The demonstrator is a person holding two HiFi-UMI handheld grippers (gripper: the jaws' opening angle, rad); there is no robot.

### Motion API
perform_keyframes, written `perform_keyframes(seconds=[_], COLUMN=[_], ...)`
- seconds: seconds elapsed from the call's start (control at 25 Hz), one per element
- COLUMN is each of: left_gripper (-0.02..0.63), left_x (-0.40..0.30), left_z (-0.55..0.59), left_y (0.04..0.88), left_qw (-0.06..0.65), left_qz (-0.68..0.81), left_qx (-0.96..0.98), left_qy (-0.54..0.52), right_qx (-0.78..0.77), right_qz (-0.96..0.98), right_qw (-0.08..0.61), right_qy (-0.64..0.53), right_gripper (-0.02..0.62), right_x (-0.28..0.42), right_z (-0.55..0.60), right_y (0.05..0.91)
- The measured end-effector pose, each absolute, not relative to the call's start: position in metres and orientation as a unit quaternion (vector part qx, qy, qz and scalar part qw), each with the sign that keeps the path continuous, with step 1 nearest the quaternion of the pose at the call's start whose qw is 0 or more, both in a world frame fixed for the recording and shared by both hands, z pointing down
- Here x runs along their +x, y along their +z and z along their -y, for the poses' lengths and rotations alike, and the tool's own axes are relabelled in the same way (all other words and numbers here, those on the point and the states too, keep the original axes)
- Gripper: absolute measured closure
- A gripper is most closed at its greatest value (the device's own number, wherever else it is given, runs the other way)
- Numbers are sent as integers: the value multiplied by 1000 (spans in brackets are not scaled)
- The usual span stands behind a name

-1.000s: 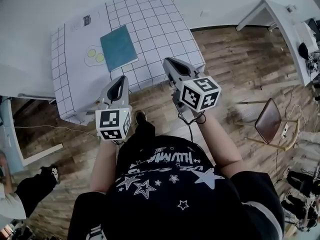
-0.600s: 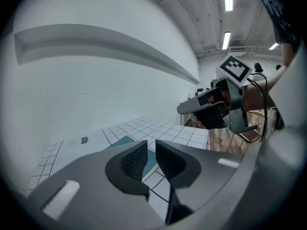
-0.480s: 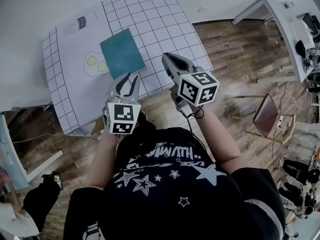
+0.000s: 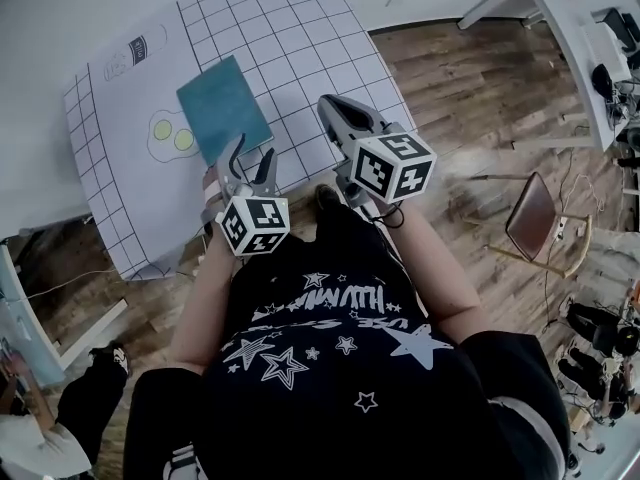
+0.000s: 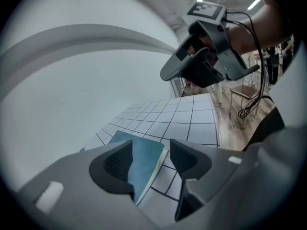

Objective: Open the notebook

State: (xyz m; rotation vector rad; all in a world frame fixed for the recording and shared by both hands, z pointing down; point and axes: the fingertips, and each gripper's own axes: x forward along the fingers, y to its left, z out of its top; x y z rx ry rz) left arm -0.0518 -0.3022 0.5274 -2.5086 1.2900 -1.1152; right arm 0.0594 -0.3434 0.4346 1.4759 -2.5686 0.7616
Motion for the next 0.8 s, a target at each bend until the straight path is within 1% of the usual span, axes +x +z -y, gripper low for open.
perform_keyframes(seconds=[0.28,0.44,0.64,0.8], left_gripper=[347,347,345,350], left_x=[-43,-46,-49,-54], left_z=[320,329,339,338], left_y=[551,562,573,570], left_qw=[51,48,31,37], left_qz=[-466,-494,-517,-541], left_qx=[-768,-731,-704,-675], left_qy=[-437,-469,-486,-500], right_qx=[441,409,384,368], right_qz=[856,868,874,877], right_qw=[48,54,57,56], right_qy=[264,276,293,304], right_gripper=[578,578,578,578], right_x=[85,86,88,92], right_z=[376,389,399,405], right_y=[442,450,462,469])
